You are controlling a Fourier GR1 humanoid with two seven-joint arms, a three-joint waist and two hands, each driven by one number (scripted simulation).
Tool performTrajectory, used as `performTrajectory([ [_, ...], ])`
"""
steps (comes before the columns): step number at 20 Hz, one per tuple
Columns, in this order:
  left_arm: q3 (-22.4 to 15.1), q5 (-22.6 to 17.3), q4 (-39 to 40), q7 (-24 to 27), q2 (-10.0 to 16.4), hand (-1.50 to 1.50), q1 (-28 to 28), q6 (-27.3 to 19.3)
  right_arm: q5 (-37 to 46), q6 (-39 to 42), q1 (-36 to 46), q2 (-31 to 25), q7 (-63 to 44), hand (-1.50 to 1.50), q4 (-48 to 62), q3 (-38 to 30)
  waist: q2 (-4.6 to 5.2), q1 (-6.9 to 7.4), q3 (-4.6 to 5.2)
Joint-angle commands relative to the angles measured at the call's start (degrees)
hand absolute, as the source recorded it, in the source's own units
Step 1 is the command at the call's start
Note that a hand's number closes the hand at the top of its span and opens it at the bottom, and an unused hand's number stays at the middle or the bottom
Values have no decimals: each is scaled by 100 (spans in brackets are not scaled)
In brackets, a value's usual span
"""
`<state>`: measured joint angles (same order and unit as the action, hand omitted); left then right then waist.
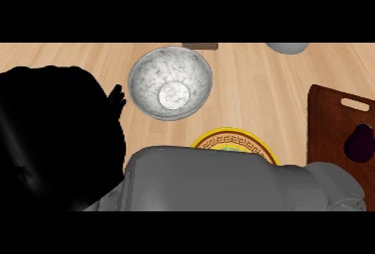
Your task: Pick the cupcake from the plate and place it in the bowl
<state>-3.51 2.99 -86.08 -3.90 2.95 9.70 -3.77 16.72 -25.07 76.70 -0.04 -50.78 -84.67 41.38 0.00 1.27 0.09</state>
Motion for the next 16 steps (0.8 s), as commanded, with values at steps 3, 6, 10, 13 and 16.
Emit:
performTrajectory([
  [3,264,-166,80,-175,95,0,404,57,295,464,421,4,176,150,1249,-185,10,-74,-1],
  [6,96,-8,34,12,19,0,13,-23,483,753,589,-84,620,150,2133,-140,33,-1,3],
  [10,83,-31,-193,-138,85,0,-12,52,813,683,83,-193,1295,150,2500,-156,17,-55,-5],
  [13,-26,68,-139,68,-56,0,-135,-35,775,196,-114,-2,1736,150,3215,-202,34,9,-3],
  [16,186,-163,-106,-262,73,0,163,124,769,245,-47,1,2178,150,3765,-368,35,13,-4],
])
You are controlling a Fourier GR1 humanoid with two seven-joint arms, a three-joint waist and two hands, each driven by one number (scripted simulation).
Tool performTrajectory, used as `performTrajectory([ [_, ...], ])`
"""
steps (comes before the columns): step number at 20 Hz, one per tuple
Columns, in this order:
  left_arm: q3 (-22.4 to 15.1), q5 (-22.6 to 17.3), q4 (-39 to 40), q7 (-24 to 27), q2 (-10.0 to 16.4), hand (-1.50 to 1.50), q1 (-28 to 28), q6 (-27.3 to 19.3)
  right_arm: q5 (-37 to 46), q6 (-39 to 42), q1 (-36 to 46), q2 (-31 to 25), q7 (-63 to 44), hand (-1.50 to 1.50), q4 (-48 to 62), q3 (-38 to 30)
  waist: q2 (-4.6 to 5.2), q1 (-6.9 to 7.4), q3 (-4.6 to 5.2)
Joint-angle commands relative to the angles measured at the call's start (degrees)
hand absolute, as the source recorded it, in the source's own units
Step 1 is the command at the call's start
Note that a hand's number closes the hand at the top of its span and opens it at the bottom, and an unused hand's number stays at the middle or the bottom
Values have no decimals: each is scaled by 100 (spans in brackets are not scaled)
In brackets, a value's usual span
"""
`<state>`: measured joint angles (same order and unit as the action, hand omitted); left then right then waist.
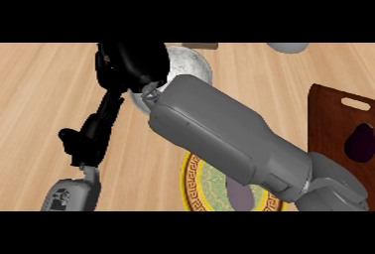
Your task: Pick the cupcake from the plate and place it in the bowl
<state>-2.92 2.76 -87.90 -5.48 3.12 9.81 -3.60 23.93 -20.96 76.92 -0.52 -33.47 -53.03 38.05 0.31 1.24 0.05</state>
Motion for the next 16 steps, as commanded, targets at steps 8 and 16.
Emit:
performTrajectory([
  [8,-36,76,-25,27,7,0,65,37,16,-254,-210,50,1783,150,2293,-549,30,63,-1],
  [16,-213,221,-85,33,-125,0,-55,-59,-1115,870,-595,52,3031,-150,2715,-1267,54,162,-5],
])
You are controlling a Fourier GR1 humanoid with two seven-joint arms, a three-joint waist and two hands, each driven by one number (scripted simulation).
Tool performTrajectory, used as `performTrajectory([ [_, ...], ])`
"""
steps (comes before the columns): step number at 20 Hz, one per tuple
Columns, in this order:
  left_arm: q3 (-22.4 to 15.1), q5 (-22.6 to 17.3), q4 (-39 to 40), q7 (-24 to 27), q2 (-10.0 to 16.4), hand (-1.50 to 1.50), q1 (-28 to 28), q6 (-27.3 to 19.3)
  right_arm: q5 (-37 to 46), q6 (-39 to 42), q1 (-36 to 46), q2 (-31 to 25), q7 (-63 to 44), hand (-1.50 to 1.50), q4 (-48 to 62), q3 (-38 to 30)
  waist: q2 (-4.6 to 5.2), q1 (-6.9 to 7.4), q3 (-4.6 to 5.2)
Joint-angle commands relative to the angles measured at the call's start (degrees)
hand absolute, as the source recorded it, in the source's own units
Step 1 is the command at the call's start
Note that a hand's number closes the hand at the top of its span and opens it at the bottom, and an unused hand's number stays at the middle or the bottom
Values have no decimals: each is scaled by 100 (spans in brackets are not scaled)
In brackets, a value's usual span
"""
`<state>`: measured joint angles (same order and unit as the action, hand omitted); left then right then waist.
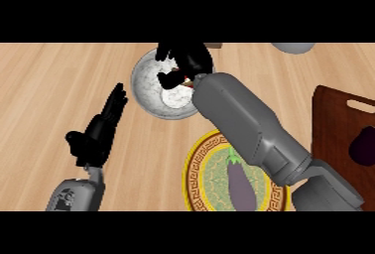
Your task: Pick the cupcake from the plate and place it in the bowl
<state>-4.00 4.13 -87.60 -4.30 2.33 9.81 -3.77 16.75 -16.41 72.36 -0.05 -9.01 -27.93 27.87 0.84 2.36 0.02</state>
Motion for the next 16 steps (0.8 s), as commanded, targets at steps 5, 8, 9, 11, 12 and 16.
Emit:
performTrajectory([
  [5,-66,0,-80,3,-19,0,-171,56,-785,264,-133,5,1513,-150,318,-770,-3,19,-3],
  [8,-70,3,105,-100,-171,0,95,-46,-1078,-274,-336,5,1932,-150,25,-805,3,42,-2],
  [9,-75,97,17,133,-54,0,-144,-27,-1095,-122,-242,-30,2004,-150,-79,-1140,-45,-114,-4],
  [11,-50,94,53,-3,-79,0,-13,-56,-1253,-454,-246,5,1924,-150,-157,-1061,-44,-60,-1],
  [12,127,-12,139,-91,36,0,156,17,-1239,-245,-91,-12,2177,-150,182,-1413,-27,-89,-2],
  [16,170,-39,99,-327,6,0,324,-30,-1556,132,54,-176,1728,-150,-26,-1810,-60,-158,-2],
])
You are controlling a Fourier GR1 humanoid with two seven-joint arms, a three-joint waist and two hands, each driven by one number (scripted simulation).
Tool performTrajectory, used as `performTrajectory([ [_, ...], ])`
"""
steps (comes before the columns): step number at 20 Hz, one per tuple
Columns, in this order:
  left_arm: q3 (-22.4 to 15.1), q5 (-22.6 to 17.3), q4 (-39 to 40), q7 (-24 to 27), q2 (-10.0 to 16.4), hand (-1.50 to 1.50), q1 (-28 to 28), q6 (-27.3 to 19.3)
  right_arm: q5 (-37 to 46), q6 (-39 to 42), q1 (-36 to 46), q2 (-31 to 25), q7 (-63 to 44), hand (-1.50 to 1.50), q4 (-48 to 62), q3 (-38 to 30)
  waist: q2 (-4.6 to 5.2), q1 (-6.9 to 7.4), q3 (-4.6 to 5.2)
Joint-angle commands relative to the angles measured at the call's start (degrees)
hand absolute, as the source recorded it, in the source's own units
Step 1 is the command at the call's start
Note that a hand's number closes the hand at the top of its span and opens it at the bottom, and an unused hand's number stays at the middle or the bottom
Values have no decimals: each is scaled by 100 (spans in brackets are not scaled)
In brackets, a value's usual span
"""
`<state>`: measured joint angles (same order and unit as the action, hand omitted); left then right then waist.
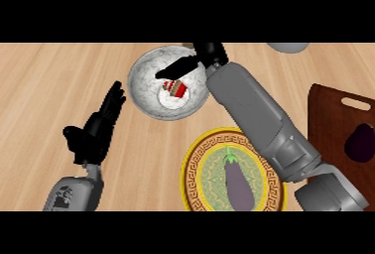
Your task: Pick the cupcake from the plate and place it in the bowl
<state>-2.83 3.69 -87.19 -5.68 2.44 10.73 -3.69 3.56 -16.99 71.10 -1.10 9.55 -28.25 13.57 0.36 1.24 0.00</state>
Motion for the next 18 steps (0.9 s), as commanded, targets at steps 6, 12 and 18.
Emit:
performTrajectory([
  [6,-98,35,-457,-194,-10,0,-352,-5,-721,1139,-487,-523,101,-150,-323,-818,-37,-74,-3],
  [12,-141,120,-601,-124,-99,0,-548,-125,-929,1942,-1132,-810,-53,-150,-1201,-890,-55,-123,-1],
  [18,146,-14,74,282,-36,0,-264,0,-857,2426,-1678,-990,66,-150,-1622,-937,-32,-109,1],
])
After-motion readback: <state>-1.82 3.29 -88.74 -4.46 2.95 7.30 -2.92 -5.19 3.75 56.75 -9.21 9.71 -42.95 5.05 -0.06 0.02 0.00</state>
